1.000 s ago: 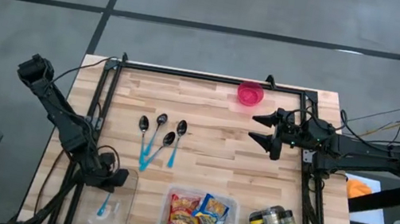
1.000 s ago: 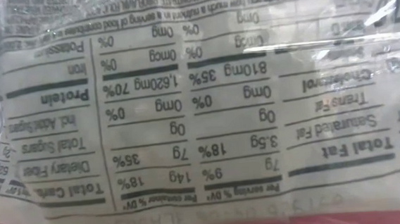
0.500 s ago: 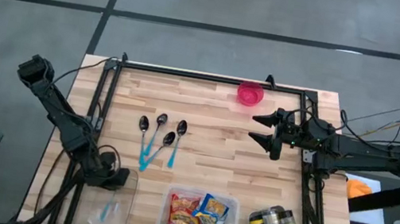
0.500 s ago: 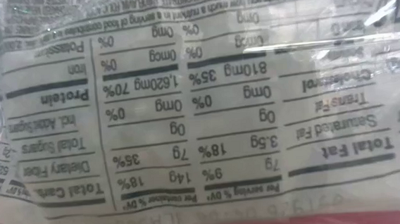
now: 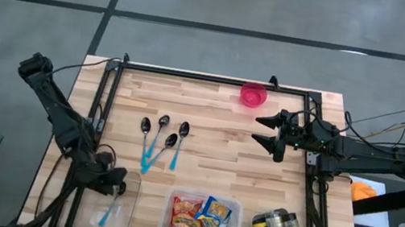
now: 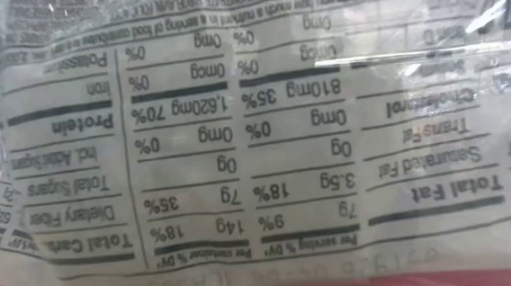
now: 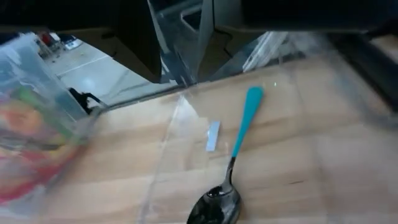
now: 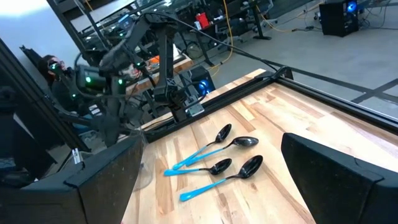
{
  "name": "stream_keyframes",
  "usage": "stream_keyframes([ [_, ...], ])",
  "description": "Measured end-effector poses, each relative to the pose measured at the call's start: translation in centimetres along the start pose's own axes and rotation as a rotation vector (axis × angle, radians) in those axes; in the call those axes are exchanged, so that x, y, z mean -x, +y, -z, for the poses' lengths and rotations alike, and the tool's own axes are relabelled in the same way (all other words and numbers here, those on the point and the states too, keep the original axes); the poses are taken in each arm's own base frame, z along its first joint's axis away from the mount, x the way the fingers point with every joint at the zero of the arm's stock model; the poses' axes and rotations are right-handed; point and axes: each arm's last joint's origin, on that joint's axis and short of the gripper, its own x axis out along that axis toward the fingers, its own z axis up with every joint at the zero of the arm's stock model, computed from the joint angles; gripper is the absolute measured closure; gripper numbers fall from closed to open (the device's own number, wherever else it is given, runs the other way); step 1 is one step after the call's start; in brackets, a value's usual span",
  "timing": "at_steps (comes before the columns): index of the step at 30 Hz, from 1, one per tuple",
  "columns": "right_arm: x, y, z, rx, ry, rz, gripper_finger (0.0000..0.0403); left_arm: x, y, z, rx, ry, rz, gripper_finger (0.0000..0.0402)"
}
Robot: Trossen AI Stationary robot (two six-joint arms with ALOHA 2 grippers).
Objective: Pick & Place Food Item
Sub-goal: Put the blue spoon into the transparent bin
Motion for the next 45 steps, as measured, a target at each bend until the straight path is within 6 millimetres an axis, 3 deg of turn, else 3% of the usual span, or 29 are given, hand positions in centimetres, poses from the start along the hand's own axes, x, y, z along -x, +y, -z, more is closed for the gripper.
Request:
stream_keyframes([
  [10, 0.0, 0.0, 0.0, 0.0, 0.0, 0.0, 0.0022, 7.8, -2.3, 0.8, 0.02, -0.279, 0.003, 0.0295],
  [14, 0.0, 0.0, 0.0, 0.0, 0.0, 0.0, 0.0022, 9.9, -3.5, -0.1, 0.027, -0.376, 0.012, 0.0295],
  [18, 0.0, 0.0, 0.0, 0.0, 0.0, 0.0, 0.0022, 10.8, -4.8, -2.1, 0.029, -0.454, 0.029, 0.0295],
  [26, 0.0, 0.0, 0.0, 0.0, 0.0, 0.0, 0.0022, 11.0, -8.1, -8.0, 0.03, -0.489, -0.026, 0.0295],
  [31, 0.0, 0.0, 0.0, 0.0, 0.0, 0.0, 0.0022, 10.1, -9.8, -11.6, 0.045, -0.463, -0.121, 0.0295],
  [45, 0.0, 0.0, 0.0, 0.0, 0.0, 0.0, 0.0022, 4.6, -11.8, -16.4, 0.084, -0.474, -0.409, 0.0295],
])
